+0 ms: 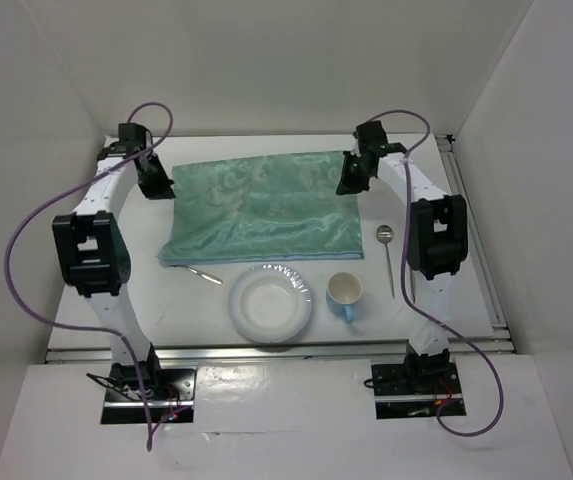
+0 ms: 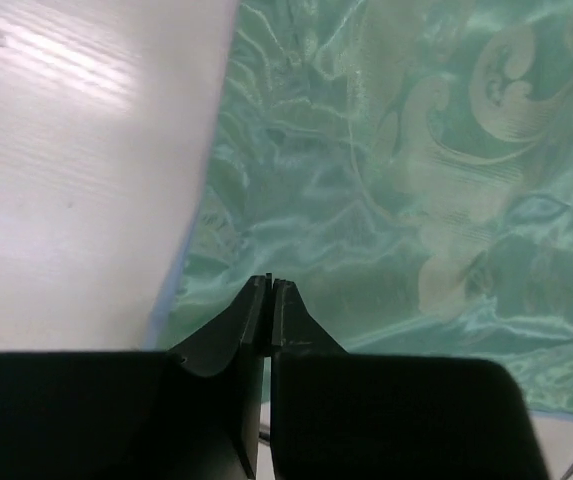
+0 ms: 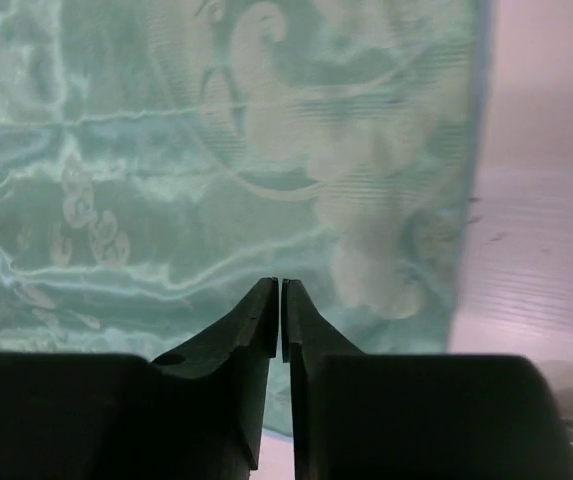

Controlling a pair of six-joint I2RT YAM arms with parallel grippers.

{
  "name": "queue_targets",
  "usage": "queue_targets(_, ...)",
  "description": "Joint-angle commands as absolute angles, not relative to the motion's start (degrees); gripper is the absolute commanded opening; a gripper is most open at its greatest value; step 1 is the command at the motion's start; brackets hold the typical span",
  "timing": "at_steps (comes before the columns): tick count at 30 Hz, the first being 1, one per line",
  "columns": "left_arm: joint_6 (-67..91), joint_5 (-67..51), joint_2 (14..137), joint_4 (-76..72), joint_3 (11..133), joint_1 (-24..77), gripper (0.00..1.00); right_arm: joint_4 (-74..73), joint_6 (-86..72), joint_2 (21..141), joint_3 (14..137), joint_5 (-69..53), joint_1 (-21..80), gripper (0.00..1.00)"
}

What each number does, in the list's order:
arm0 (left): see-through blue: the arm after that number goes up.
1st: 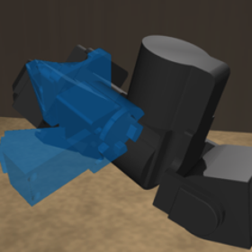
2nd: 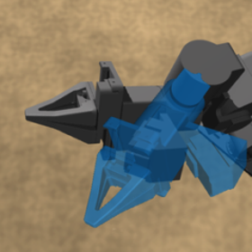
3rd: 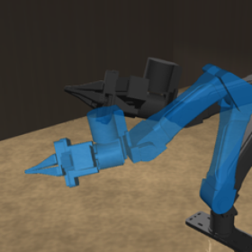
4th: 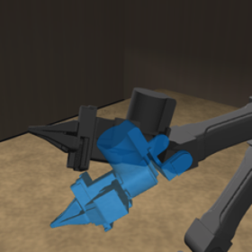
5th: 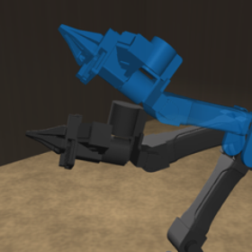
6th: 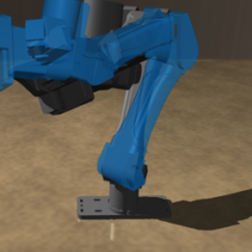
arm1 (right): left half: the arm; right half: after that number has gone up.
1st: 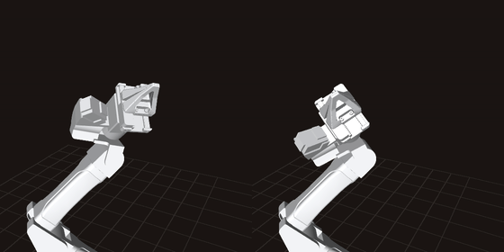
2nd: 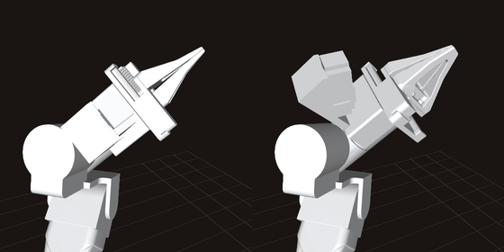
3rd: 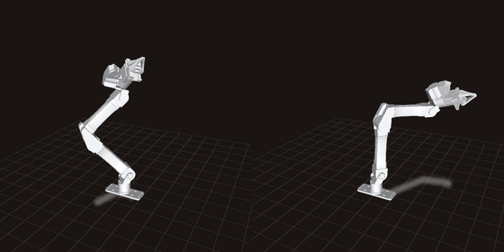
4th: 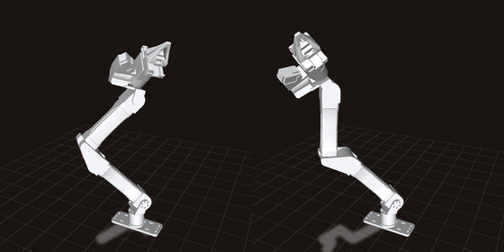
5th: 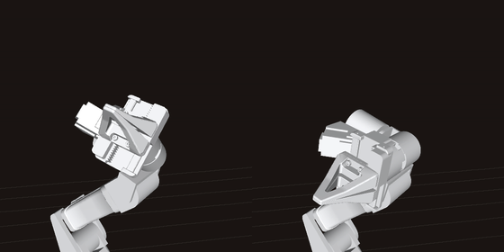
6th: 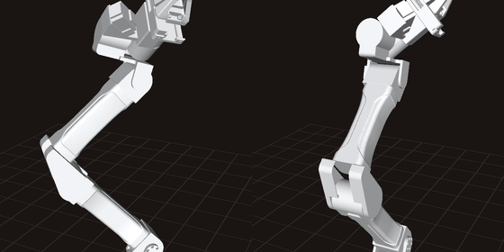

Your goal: Set the dinner table for one person

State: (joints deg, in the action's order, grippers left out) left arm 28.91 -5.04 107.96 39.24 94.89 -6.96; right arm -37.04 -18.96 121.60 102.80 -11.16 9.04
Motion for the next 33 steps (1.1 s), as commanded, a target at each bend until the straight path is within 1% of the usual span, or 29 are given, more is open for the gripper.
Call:
queue_targets(1,29.4,-5.0,116.4,43.0,101.1,-4.0,0.11,-39.2,-18.1,122.3,104.9,-9.6,12.7,0.17)
queue_targets(2,29.4,-5.0,120.6,45.5,103.2,-3.5,0.11,-39.2,-18.6,123.0,104.9,-10.5,13.4,0.12)
queue_targets(4,29.4,-3.6,124.3,47.8,108.7,-2.1,0.11,-37.6,-19.2,124.3,104.3,-12.0,13.4,0.11)
queue_targets(7,31.1,0.3,129.2,51.9,112.8,-0.7,0.11,-36.4,-20.3,125.8,103.0,-12.9,13.4,0.08)
queue_targets(9,31.1,1.1,129.2,51.0,112.9,-0.7,0.12,-36.4,-21.0,126.6,103.0,-13.5,13.4,0.08)
queue_targets(12,31.1,-0.1,131.2,49.6,112.3,0.4,0.12,-35.8,-22.1,127.3,100.8,-13.5,12.8,0.05)
queue_targets(15,31.1,-0.7,134.9,50.4,114.9,1.1,0.12,-34.5,-23.3,127.3,97.6,-12.1,12.1,0.02)
queue_targets(19,30.0,-1.3,138.0,51.7,117.7,1.7,0.12,-32.5,-24.4,125.0,91.2,-13.3,9.9,0.02)
queue_targets(20,30.0,-1.8,138.7,51.7,117.7,2.2,0.12,-31.7,-24.4,123.1,87.5,-13.3,9.4,0.01)
queue_targets(24,28.1,-3.7,141.2,51.7,120.3,2.9,0.12,-30.3,-24.4,120.3,81.7,-12.5,7.0,0.0)
queue_targets(30,27.6,-5.6,143.2,51.2,124.3,5.1,0.13,-30.8,-23.9,119.2,79.7,-10.8,5.8,0.0)
queue_targets(33,27.6,-5.6,143.2,50.5,124.8,5.1,0.13,-31.4,-23.9,119.7,82.3,-8.9,5.8,0.0)
